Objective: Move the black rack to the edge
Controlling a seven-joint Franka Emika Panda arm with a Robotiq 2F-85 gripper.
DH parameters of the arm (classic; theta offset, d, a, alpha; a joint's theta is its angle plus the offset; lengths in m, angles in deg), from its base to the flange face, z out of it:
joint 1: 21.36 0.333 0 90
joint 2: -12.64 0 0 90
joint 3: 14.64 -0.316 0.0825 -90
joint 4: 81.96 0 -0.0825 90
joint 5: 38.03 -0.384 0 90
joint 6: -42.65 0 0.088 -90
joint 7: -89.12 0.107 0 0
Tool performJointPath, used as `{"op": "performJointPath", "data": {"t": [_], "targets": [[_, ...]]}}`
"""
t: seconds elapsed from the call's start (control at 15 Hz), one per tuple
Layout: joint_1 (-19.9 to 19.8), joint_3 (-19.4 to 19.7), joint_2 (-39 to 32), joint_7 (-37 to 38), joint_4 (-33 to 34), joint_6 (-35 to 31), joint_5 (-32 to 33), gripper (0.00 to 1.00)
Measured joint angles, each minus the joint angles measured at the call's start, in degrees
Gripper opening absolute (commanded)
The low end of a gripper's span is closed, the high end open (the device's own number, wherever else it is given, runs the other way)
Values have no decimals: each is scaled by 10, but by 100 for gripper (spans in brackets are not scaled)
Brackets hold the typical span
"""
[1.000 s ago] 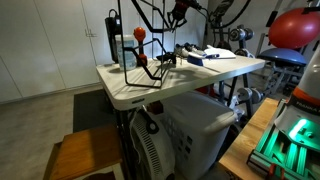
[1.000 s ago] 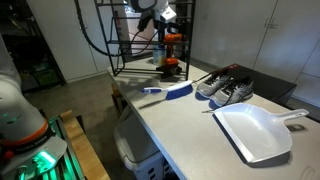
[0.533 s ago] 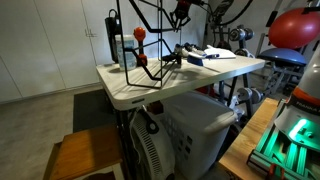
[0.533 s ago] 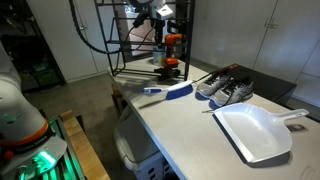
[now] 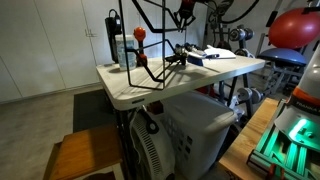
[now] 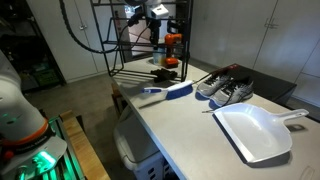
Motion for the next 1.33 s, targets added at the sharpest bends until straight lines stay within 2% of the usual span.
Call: {"op": "performJointPath", "data": {"t": [0.67,0.73,0.8,0.87,0.93,1.33], "targets": [[-10,1,80,-6,-89,0,11,3],[-11,1,81,-8,-91,0,11,12],[-12,1,81,-11,-91,-1,11,38],[-12,1,81,-13,-91,-1,11,38],[-12,1,81,-14,-91,-1,12,44],[-19,1,103,-65,-91,0,30,89]]}}
